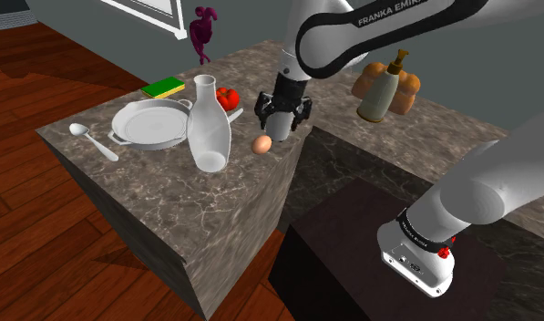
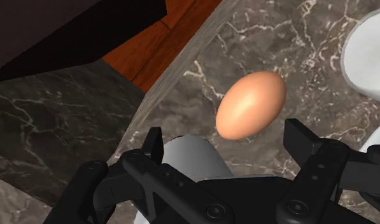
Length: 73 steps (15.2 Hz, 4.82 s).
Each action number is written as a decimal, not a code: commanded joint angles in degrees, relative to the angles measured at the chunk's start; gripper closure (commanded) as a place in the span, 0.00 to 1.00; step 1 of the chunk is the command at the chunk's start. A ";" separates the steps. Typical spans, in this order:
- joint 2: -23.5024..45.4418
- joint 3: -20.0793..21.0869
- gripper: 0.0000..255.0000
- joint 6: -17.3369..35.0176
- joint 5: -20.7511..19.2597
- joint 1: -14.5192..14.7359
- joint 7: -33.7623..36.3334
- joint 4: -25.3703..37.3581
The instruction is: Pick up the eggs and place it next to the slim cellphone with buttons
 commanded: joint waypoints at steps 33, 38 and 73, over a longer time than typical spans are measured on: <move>9.90 2.57 1.00 6.33 -1.15 0.45 7.83 3.25; 7.34 2.34 1.00 2.27 -0.55 0.36 7.70 4.86; 18.62 -12.53 1.00 -15.54 -5.41 -12.75 -15.40 30.13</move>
